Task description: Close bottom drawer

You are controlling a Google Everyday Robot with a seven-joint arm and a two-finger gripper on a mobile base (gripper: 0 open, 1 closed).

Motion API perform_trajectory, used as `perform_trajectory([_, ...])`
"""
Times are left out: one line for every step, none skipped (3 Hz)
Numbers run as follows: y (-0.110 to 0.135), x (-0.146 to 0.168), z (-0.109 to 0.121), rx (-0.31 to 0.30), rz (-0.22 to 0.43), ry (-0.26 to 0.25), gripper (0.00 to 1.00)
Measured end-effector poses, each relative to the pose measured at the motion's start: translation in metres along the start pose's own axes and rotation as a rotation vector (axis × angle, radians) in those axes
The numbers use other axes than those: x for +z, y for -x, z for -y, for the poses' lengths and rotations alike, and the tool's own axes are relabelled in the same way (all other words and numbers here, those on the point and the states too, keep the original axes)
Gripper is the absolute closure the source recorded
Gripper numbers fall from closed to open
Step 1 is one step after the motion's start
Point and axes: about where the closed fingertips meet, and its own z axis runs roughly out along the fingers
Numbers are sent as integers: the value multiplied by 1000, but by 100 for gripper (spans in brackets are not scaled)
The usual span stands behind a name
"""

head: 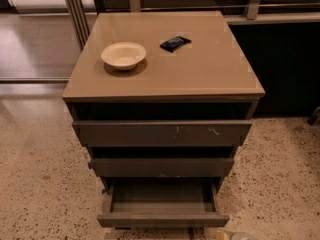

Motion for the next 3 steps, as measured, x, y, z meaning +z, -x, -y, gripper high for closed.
perform_trajectory([-16, 23, 18, 43, -30, -22, 100])
perform_trajectory([-14, 45, 32, 43, -40, -30, 100])
perform_trajectory([0, 79, 54, 22, -69, -34, 100])
